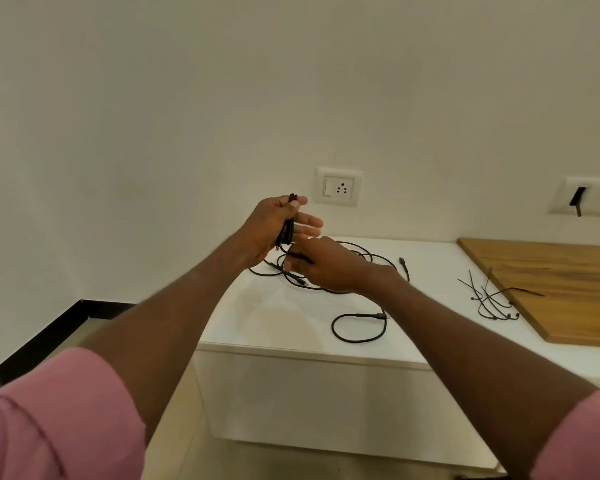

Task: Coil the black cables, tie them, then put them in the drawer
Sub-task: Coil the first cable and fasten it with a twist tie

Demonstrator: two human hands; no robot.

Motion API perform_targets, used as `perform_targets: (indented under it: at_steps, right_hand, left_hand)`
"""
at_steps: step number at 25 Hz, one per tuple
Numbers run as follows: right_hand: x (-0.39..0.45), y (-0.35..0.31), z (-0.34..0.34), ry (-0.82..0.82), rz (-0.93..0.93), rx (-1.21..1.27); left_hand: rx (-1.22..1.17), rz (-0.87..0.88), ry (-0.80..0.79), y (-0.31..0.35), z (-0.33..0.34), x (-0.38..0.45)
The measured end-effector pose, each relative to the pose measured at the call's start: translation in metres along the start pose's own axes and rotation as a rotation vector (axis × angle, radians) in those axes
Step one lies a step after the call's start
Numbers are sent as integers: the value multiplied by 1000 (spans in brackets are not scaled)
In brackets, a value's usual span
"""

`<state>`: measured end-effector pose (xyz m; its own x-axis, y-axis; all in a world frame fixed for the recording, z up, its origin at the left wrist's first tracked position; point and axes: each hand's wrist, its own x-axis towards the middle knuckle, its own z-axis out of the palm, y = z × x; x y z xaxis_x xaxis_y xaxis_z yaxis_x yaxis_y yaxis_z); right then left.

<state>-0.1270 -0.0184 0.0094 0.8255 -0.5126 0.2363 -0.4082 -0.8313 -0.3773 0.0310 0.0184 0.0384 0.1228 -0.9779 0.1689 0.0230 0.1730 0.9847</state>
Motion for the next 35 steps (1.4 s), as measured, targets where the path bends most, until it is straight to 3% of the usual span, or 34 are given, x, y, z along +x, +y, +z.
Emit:
perform_targets:
  at_steps: [2,6,10,13,15,19,22,25,29,35]
  right_hand:
    - [-2,-3,-3,75,-59,-41]
    - [-4,-2,-12,391,-14,-176]
    - [-5,0,-12,549,8,-135]
    - [-2,7,-18,711,67,113]
    - [-4,17,-24,701,151,307]
    - [-9,19,-23,559,216,456]
    - [-11,14,-30,486,251,744]
    - [-18,18,-27,398,211,720]
    - [-13,28,-23,501,219,695]
    - [-8,35,-20,659,394,749]
  left_hand:
    - [213,-18,-12,-4,-5,-1]
    - [360,-77,-98,-5,-8,-5]
    - [260,-204,-210,0,4,-15]
    - [174,-297,-287,3,2,-14]
    - [230,-303,-301,3,0,-14]
    - [263,-265,-199,2,15,-9]
    - [234,-301,-155,-2,21,-4]
    - [274,-308,-171,-6,22,-3]
    - [143,-316,-136,-6,23,-4]
    - [-17,-292,-49,-6,24,-4]
